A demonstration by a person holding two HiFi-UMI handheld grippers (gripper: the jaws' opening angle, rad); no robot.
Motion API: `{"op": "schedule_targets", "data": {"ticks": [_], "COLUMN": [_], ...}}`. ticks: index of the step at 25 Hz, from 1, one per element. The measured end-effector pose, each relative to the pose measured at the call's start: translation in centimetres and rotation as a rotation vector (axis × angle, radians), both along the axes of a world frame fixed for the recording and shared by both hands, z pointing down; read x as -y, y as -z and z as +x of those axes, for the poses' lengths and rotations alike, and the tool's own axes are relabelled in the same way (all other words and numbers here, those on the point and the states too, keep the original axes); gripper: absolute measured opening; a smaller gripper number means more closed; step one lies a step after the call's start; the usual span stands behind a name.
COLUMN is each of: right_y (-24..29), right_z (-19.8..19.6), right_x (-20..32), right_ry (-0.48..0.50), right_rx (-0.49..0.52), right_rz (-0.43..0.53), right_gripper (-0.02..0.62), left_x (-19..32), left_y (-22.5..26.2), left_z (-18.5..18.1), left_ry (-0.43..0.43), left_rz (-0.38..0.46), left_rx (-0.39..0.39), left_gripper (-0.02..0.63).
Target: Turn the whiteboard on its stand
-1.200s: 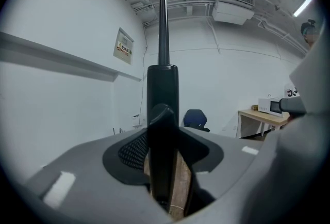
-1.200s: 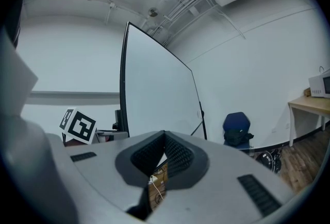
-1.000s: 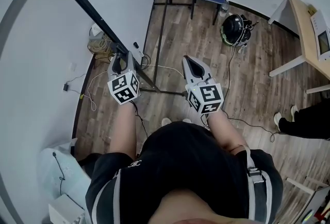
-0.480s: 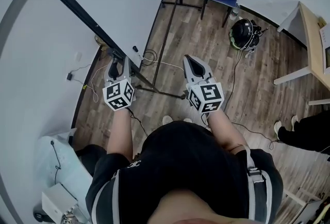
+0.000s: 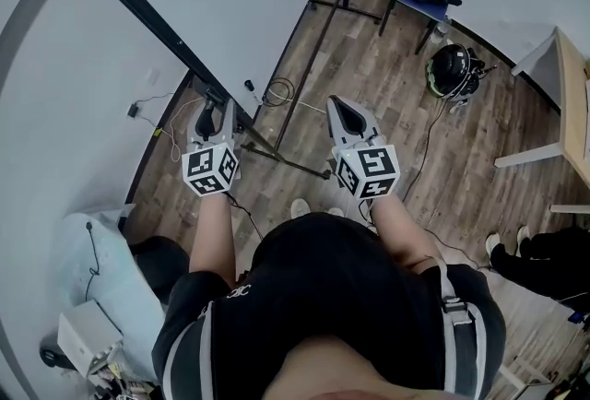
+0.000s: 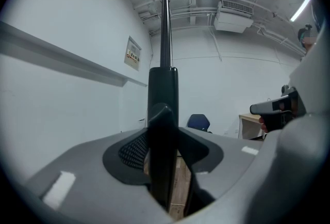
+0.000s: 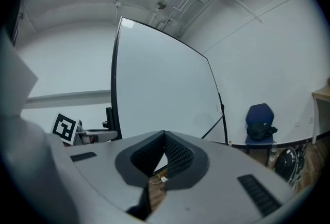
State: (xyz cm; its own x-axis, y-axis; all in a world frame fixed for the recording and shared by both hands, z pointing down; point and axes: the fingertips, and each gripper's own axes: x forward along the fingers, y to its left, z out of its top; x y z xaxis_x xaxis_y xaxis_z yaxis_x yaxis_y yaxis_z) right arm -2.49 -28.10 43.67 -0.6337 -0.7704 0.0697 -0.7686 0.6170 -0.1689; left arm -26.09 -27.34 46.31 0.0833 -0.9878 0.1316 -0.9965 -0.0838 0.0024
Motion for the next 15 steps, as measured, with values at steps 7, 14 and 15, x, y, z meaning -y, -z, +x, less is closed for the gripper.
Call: {"op": "schedule_targets", "data": {"ticks": [7, 14, 15], "right_y": [0.0, -0.1, -0.1], "right_z": [-3.5, -6.0, -6.3], "right_x": [-1.4, -2.4, -2.5], "right_ry": [0.066, 0.119, 0.126], "right_rx": [-0.008, -0.011, -0.01], "right_rz": [0.006, 0.003, 0.005], "right_gripper": [0.005, 0.005, 0.005], "left_x": [-2.6, -5.1, -5.4], "left_y": [0.0, 0.0, 0.0], "left_z": [-2.0, -3.9, -4.1], "left_ry": [-0.005, 0.008, 0.009], "left_rz": [0.016, 0.022, 0.02], "left_rx": [-0.003, -0.002, -0.003], "left_gripper": [0.183, 0.183, 0.183]}}
